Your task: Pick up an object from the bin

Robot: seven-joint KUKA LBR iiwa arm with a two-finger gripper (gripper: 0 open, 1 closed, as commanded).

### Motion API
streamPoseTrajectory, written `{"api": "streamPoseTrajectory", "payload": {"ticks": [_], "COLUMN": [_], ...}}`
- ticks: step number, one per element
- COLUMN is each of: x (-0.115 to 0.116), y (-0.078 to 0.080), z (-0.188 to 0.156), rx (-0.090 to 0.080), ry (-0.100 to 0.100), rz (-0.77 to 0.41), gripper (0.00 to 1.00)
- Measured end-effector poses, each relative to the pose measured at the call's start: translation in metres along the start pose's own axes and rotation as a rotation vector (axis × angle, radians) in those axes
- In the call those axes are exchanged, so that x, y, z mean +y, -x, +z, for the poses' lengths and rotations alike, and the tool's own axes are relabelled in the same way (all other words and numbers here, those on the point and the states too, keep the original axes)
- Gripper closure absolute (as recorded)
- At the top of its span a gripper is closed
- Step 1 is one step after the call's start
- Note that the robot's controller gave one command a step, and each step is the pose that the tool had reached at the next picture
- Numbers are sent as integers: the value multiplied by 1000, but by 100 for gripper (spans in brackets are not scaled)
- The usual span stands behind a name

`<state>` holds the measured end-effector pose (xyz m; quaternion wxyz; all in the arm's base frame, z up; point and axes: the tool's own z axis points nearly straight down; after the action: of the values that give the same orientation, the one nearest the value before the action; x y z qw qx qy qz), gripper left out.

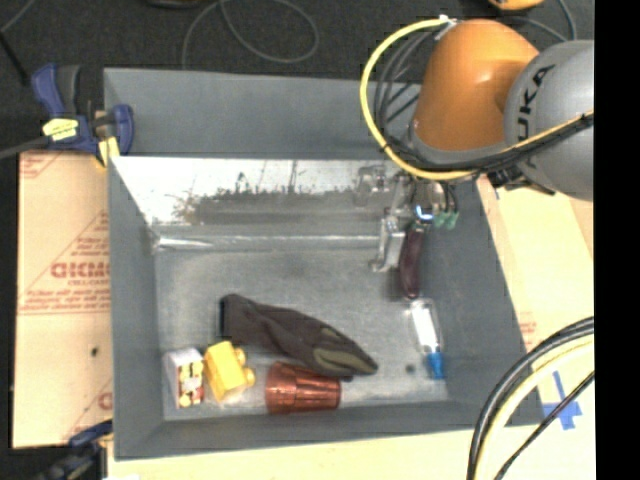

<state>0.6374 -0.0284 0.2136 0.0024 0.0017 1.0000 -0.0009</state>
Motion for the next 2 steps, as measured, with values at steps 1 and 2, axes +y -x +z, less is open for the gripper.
{"api": "streamPoseTrajectory", "payload": {"ticks": [1,2], "x": [0,31], "y": [0,-13], "z": [0,28], "rx": [0,-5], "ry": [0,-2], "rz": [0,-60], "gripper": [0,0]}}
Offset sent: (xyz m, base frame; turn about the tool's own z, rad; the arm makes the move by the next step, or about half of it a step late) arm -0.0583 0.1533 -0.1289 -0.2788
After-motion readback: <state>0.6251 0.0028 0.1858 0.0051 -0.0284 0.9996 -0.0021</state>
